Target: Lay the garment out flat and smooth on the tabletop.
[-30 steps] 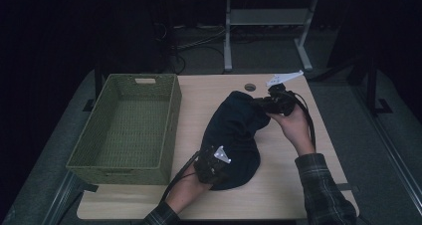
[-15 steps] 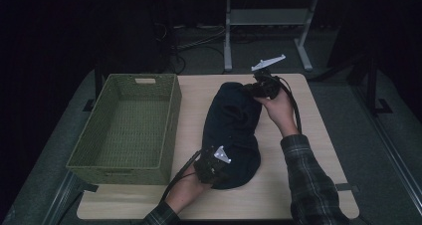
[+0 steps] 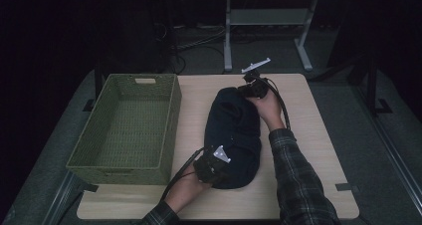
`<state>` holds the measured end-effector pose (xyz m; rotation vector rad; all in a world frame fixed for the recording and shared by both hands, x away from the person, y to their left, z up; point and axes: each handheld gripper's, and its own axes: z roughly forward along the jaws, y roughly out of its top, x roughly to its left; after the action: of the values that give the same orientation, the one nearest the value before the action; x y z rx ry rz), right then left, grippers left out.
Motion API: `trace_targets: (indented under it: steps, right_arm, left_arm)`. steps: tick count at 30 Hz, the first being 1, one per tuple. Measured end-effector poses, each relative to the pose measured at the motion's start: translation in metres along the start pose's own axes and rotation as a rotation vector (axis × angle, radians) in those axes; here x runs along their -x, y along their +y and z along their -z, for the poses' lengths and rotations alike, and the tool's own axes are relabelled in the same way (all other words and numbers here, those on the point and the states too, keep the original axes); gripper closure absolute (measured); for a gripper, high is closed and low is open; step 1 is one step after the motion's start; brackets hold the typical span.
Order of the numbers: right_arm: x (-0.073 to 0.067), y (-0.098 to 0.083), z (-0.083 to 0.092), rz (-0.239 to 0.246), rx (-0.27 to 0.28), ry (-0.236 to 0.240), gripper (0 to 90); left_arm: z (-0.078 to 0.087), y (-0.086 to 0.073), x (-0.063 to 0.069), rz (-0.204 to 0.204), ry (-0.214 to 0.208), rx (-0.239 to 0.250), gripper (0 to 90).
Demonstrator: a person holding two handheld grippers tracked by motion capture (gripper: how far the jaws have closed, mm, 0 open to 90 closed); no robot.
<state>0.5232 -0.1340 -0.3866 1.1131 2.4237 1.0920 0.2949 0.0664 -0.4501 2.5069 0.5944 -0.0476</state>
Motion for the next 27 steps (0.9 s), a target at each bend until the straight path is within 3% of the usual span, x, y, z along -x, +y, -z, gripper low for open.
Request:
trace_targets:
  steps: [1, 2, 8, 9, 10, 11, 12, 13, 17, 27]
  right_arm:
    - [0.000, 0.000, 0.000, 0.000, 0.000, 0.000, 66.5]
    - [0.001, 0.000, 0.004, -0.018, 0.021, 0.007, 58.3]
    - [0.000, -0.004, 0.025, -0.025, 0.054, 0.014, 57.4]
    - [0.000, -0.009, 0.036, -0.028, 0.058, 0.021, 60.4]
    - [0.000, -0.009, 0.036, -0.028, 0.058, 0.021, 60.4]
    - [-0.001, -0.016, 0.046, -0.020, 0.067, 0.020, 68.6]
    - [-0.001, -0.016, 0.046, -0.020, 0.067, 0.020, 68.6]
    - [-0.002, -0.023, 0.054, -0.019, 0.056, 0.027, 75.7]
    - [-0.004, -0.037, 0.068, -0.015, 0.038, 0.042, 89.8]
    - [-0.017, -0.080, 0.094, -0.010, 0.070, 0.031, 90.0]
  left_arm:
    - [0.000, 0.000, 0.000, 0.000, 0.000, 0.000, 90.0]
    - [0.000, 0.000, -0.001, 0.002, -0.002, 0.002, 90.0]
    - [0.000, 0.000, -0.001, 0.002, -0.002, 0.000, 90.0]
    - [0.000, 0.000, -0.001, 0.004, -0.003, 0.001, 90.0]
    - [0.000, 0.000, -0.001, 0.004, -0.003, 0.001, 90.0]
    - [0.000, 0.000, -0.001, 0.008, -0.006, 0.004, 90.0]
    - [0.000, 0.000, -0.001, 0.008, -0.006, 0.004, 90.0]
    - [0.000, 0.000, -0.001, 0.006, -0.006, 0.003, 90.0]
    - [0.000, -0.001, -0.002, 0.011, -0.015, 0.006, 90.0]
    - [0.000, -0.001, -0.003, 0.014, -0.016, 0.013, 90.0]
